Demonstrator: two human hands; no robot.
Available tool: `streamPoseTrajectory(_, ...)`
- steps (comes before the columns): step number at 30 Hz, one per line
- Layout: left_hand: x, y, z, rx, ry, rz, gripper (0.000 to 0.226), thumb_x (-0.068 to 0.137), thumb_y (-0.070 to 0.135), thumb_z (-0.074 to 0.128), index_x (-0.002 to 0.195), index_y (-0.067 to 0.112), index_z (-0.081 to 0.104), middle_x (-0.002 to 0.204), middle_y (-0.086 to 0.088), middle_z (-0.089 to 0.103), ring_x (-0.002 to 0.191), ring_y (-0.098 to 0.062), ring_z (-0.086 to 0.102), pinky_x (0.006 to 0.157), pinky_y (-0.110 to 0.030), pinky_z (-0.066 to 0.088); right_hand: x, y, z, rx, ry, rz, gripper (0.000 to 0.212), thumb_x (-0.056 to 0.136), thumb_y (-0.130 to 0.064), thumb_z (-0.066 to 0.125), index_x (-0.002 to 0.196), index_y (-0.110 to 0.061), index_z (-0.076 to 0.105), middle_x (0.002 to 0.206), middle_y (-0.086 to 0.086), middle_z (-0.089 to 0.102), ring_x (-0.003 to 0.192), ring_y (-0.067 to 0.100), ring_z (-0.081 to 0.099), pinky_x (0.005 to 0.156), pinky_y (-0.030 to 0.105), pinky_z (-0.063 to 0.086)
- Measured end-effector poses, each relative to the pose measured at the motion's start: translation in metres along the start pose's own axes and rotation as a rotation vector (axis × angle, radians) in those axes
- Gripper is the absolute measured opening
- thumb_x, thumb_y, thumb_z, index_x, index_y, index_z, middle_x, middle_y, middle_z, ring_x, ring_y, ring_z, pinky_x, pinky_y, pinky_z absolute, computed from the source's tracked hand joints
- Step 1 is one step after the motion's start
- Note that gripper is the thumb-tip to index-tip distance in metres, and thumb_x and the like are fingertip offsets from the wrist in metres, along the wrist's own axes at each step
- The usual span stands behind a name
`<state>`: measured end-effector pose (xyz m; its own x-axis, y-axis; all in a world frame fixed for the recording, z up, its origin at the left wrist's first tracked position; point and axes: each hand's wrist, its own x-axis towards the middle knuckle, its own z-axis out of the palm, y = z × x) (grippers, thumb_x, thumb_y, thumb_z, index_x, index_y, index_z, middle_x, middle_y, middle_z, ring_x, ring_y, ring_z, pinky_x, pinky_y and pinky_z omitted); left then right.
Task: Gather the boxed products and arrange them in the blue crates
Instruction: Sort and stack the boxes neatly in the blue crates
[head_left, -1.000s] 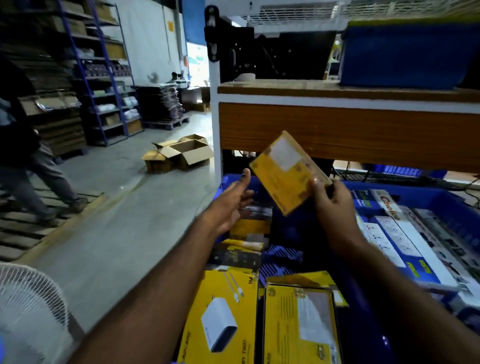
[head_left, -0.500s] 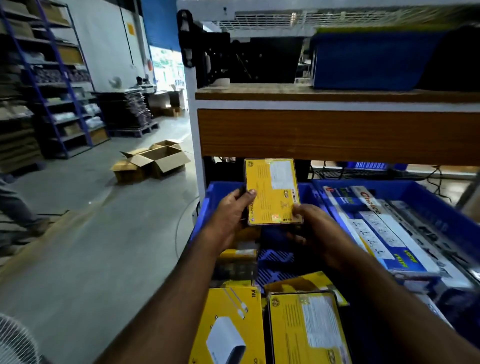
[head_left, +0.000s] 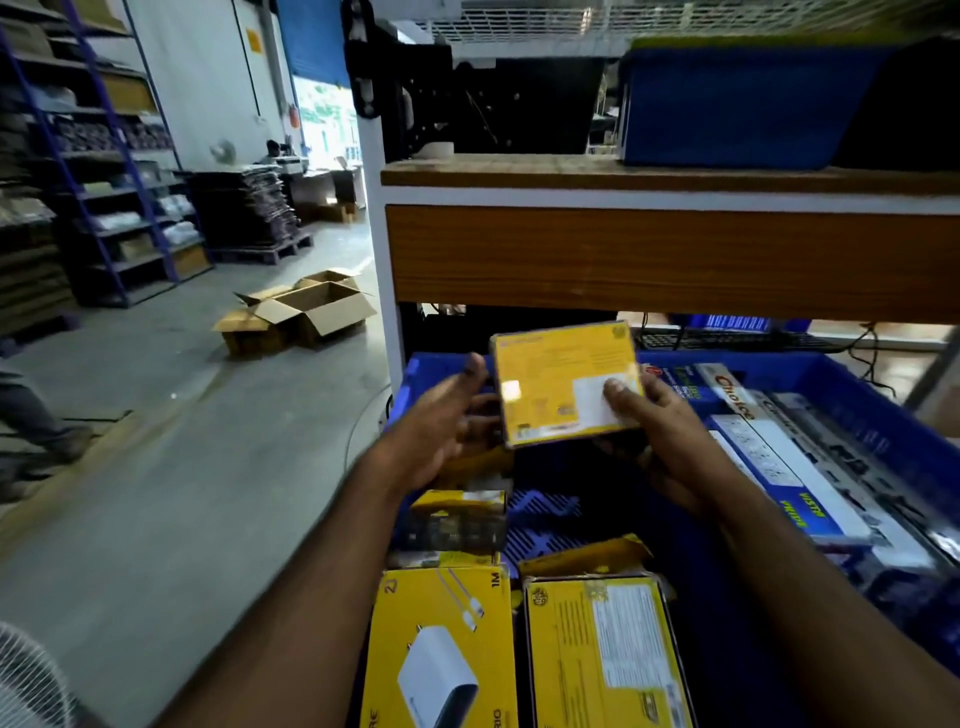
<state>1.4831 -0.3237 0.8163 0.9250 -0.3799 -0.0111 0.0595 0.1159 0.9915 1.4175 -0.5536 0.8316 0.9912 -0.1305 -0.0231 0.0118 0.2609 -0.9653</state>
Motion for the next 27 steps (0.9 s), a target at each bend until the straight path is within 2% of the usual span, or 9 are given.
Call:
streamPoseTrajectory(4, 0.003, -0.007, 0.001, 0.030, -0.015, 0.049, 0.038, 0.088, 0.036, 0.060, 0.122, 0.018, 0.058, 0.120, -0.007, 0.068, 0.111, -0.028, 0.065, 0.099, -0.051, 0.049, -0.002, 0.014, 0.010, -0.324, -0.026, -0.033, 0.042, 0.089, -0.022, 0.065, 0.124, -0.006, 0.048, 0.107, 0.014, 0.067, 0.084, 0.015, 0.069, 0.065, 0.026, 0.058)
streamPoseTrajectory(6, 0.004, -0.010, -0.007, 0.036, 0.002, 0.038, 0.042, 0.086, 0.037, 0.062, 0.124, 0.019, 0.057, 0.118, -0.007, 0.069, 0.110, -0.028, 0.064, 0.102, -0.055, 0.045, -0.002, 0.015, 0.011, -0.449, 0.025, -0.175, 0.044, 0.090, -0.023, 0.065, 0.129, -0.016, 0.045, 0.100, 0.003, 0.063, 0.083, 0.003, 0.063, 0.066, 0.013, 0.052)
streamPoseTrajectory(7, 0.004, -0.012, -0.010, 0.052, 0.003, 0.024, 0.049, 0.084, 0.039, 0.064, 0.128, 0.018, 0.056, 0.119, -0.007, 0.069, 0.111, -0.029, 0.064, 0.104, -0.056, 0.043, -0.002, 0.015, 0.009, -0.494, 0.014, -0.206, 0.047, 0.091, -0.022, 0.065, 0.132, -0.022, 0.043, 0.100, 0.001, 0.061, 0.086, 0.004, 0.061, 0.070, 0.014, 0.052)
streamPoseTrajectory(10, 0.001, -0.014, -0.008, 0.059, -0.003, 0.011, 0.052, 0.081, 0.040, 0.063, 0.128, 0.021, 0.054, 0.119, -0.006, 0.069, 0.112, -0.030, 0.063, 0.104, -0.054, 0.044, 0.002, 0.015, 0.002, -0.612, -0.076, -0.188, 0.052, 0.091, -0.023, 0.064, 0.139, -0.023, 0.046, 0.117, 0.005, 0.062, 0.102, 0.015, 0.064, 0.086, 0.032, 0.056)
streamPoseTrajectory(16, -0.006, -0.009, -0.005, 0.094, 0.012, -0.007, 0.030, 0.093, 0.032, 0.056, 0.122, 0.023, 0.057, 0.114, -0.005, 0.070, 0.108, -0.028, 0.065, 0.098, -0.048, 0.049, -0.001, 0.013, 0.001, -0.612, -0.114, -0.150, 0.045, 0.093, -0.021, 0.059, 0.137, -0.016, 0.049, 0.119, 0.006, 0.063, 0.104, 0.018, 0.065, 0.089, 0.039, 0.056)
streamPoseTrajectory(20, -0.004, -0.004, -0.006, 0.179, 0.151, -0.081, 0.042, 0.099, 0.050, 0.040, 0.114, 0.019, 0.065, 0.105, -0.005, 0.073, 0.100, -0.025, 0.068, 0.092, -0.044, 0.052, 0.000, 0.010, 0.005, -0.659, 0.000, -0.244, 0.037, 0.094, -0.017, 0.060, 0.129, -0.011, 0.052, 0.119, 0.010, 0.061, 0.106, 0.024, 0.061, 0.091, 0.044, 0.053)
streamPoseTrajectory(23, -0.005, -0.017, -0.005, 0.417, 0.179, -0.263, 0.044, 0.100, 0.050, 0.036, 0.118, 0.020, 0.063, 0.124, -0.008, 0.064, 0.112, -0.025, 0.060, 0.101, -0.043, 0.046, -0.002, 0.007, 0.006, -0.579, 0.092, -0.264, 0.035, 0.096, -0.017, 0.056, 0.130, -0.011, 0.049, 0.105, 0.001, 0.057, 0.108, 0.028, 0.059, 0.094, 0.051, 0.051)
streamPoseTrajectory(25, -0.005, -0.031, -0.002, 0.685, 0.136, -0.382, 0.039, 0.101, 0.040, 0.041, 0.119, 0.012, 0.061, 0.114, -0.010, 0.063, 0.092, -0.021, 0.063, 0.079, -0.033, 0.055, -0.004, 0.008, 0.005, -0.544, 0.100, -0.266, 0.036, 0.097, -0.018, 0.055, 0.131, -0.012, 0.047, 0.099, -0.004, 0.055, 0.108, 0.028, 0.059, 0.094, 0.052, 0.050)
streamPoseTrajectory(27, -0.005, -0.034, 0.005, 0.836, 0.128, -0.460, 0.024, 0.100, 0.026, 0.047, 0.108, 0.008, 0.061, 0.094, -0.008, 0.057, 0.065, -0.014, 0.053, 0.047, -0.022, 0.044, -0.005, 0.011, 0.005, -0.567, 0.089, -0.282, 0.037, 0.097, -0.017, 0.055, 0.133, -0.011, 0.048, 0.103, -0.002, 0.056, 0.109, 0.028, 0.059, 0.095, 0.050, 0.050)
